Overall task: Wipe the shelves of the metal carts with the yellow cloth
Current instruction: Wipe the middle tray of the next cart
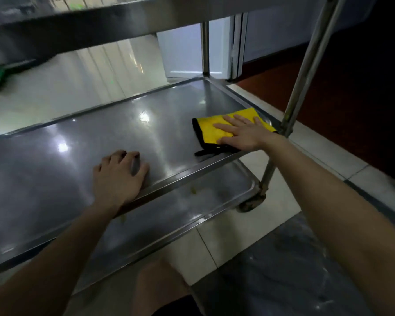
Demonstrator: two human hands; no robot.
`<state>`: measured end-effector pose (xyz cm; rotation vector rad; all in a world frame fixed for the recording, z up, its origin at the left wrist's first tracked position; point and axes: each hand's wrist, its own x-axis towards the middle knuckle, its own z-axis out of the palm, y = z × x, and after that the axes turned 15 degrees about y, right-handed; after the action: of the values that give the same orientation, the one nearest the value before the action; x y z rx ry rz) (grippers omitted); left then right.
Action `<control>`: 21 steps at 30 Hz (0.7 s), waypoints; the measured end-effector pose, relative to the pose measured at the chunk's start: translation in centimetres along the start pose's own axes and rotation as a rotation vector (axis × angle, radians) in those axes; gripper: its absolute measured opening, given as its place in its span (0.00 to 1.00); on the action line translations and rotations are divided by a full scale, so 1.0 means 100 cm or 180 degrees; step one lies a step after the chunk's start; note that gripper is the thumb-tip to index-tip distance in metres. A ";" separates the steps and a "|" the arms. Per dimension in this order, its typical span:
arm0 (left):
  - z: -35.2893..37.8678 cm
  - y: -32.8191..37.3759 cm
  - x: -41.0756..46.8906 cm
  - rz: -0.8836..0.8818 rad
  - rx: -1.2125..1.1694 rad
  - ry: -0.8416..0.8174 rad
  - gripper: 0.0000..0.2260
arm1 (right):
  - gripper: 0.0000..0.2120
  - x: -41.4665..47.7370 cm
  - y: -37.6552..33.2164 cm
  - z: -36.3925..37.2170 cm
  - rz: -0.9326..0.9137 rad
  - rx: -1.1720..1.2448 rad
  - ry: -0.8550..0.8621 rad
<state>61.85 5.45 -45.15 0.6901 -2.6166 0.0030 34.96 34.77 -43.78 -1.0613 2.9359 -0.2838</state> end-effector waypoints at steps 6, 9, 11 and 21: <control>-0.003 0.007 -0.003 0.0038 -0.0067 -0.0059 0.28 | 0.40 0.069 0.015 0.008 0.0091 -0.0008 0.0087; -0.006 0.007 -0.004 0.0012 -0.0143 -0.0058 0.32 | 0.47 0.120 -0.015 0.011 0.0197 -0.0012 0.0033; -0.003 0.006 -0.006 0.0033 -0.0144 0.0061 0.29 | 0.51 0.152 -0.045 0.014 0.0211 -0.0019 0.0047; 0.001 0.004 -0.003 0.0017 -0.0051 0.0243 0.28 | 0.33 0.159 -0.172 0.036 -0.0510 0.0094 0.0008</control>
<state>61.86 5.99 -45.37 0.6645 -2.5429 0.0096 33.90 11.11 -43.50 -1.2949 2.8434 -0.3289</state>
